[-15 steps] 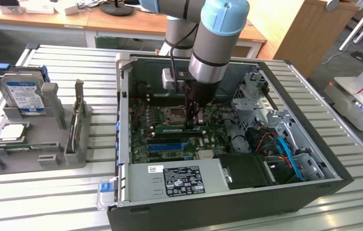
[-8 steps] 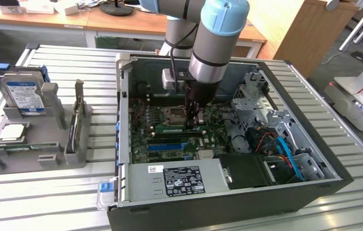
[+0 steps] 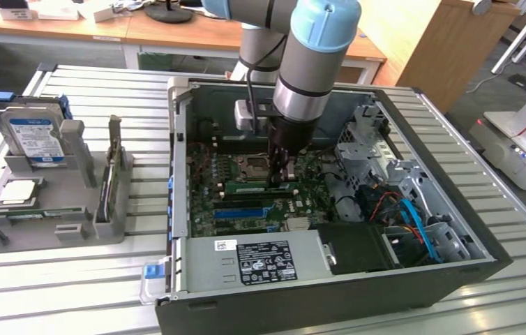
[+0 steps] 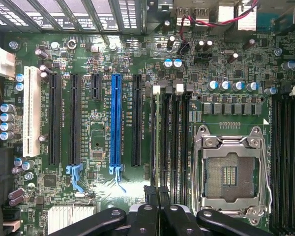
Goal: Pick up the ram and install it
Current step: 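Insert the ram into the slot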
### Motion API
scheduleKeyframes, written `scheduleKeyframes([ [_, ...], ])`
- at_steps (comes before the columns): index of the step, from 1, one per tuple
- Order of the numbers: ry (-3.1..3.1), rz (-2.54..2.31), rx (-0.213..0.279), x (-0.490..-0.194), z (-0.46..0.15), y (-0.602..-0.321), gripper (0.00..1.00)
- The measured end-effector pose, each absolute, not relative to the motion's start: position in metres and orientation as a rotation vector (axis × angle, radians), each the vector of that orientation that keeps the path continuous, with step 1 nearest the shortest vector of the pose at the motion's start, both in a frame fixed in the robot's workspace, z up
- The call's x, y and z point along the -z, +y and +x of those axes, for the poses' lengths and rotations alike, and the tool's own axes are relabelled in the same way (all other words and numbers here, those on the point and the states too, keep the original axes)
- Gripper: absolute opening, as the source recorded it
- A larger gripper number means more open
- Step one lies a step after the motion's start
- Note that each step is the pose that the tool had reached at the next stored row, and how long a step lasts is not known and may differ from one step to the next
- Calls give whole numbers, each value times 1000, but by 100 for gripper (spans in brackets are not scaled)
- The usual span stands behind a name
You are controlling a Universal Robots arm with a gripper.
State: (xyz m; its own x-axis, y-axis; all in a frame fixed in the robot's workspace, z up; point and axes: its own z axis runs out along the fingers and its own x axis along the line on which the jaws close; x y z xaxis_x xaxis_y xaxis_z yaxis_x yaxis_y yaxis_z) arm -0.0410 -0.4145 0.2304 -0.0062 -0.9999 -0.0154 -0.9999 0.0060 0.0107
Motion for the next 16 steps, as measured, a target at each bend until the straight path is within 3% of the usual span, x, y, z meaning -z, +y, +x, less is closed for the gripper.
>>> scheduleKeyframes([
  [16, 2226, -2212, -29, -225, -41, -415, 12],
])
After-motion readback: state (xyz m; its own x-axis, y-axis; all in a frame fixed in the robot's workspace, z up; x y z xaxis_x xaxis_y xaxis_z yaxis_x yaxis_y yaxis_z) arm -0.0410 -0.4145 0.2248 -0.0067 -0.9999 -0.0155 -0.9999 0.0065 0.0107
